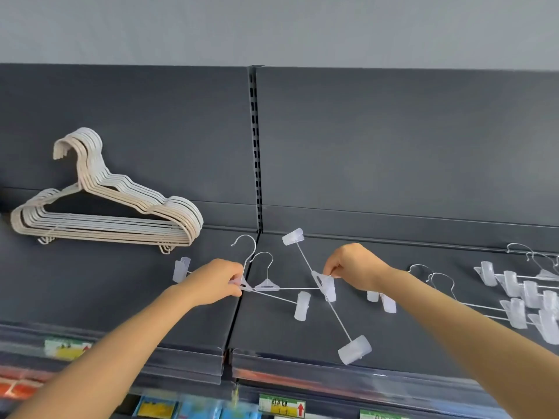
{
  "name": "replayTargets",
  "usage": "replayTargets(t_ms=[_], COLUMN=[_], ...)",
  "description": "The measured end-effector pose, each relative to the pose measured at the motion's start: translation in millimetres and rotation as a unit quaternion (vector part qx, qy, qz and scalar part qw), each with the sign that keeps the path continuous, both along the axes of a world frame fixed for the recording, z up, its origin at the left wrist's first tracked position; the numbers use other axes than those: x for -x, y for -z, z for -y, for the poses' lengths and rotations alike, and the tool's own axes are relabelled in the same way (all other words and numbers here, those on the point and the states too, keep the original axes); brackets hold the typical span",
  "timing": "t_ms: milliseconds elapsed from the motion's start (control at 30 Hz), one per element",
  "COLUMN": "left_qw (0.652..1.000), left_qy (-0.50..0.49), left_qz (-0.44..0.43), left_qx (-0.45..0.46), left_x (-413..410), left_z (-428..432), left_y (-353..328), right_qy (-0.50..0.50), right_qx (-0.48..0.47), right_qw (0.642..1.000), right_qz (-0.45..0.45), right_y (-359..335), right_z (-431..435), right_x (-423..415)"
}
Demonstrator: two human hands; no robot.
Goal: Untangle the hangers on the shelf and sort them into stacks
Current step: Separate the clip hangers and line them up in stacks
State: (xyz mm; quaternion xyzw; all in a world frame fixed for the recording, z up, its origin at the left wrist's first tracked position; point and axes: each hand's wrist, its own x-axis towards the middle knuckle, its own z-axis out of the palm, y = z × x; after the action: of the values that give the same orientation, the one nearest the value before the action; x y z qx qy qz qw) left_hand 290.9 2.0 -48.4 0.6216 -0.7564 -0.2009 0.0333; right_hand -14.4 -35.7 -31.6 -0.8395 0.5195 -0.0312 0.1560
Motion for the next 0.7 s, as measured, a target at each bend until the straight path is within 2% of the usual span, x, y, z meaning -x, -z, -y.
replayTargets(t_ms=[200,267,367,433,533,700], left_qw=[1.0,0.999,0.998,0.997,0.997,0.993], left_qy=[0.005,0.01,0.008,0.009,0.011,0.003], left_qz=[-0.011,-0.012,-0.02,-0.032,-0.054,-0.087], left_qx=[0.022,0.035,0.061,0.065,0.062,0.077], left_x=[-10,-10,-10,-12,-14,-13], left_z=[-2,-2,-2,-1,0,2], left_y=[0,1,5,7,8,9], right_qy=[-0.048,-0.046,0.012,0.066,0.131,0.119], right_qx=[-0.019,0.013,0.088,0.104,0.052,-0.048], right_qw=[0.998,0.998,0.996,0.992,0.99,0.992], right_qz=[-0.037,-0.042,-0.017,0.008,0.01,-0.018], right_y=[5,10,19,21,27,39], right_z=[12,11,3,-6,-22,-38], right_x=[-26,-30,-30,-31,-31,-34])
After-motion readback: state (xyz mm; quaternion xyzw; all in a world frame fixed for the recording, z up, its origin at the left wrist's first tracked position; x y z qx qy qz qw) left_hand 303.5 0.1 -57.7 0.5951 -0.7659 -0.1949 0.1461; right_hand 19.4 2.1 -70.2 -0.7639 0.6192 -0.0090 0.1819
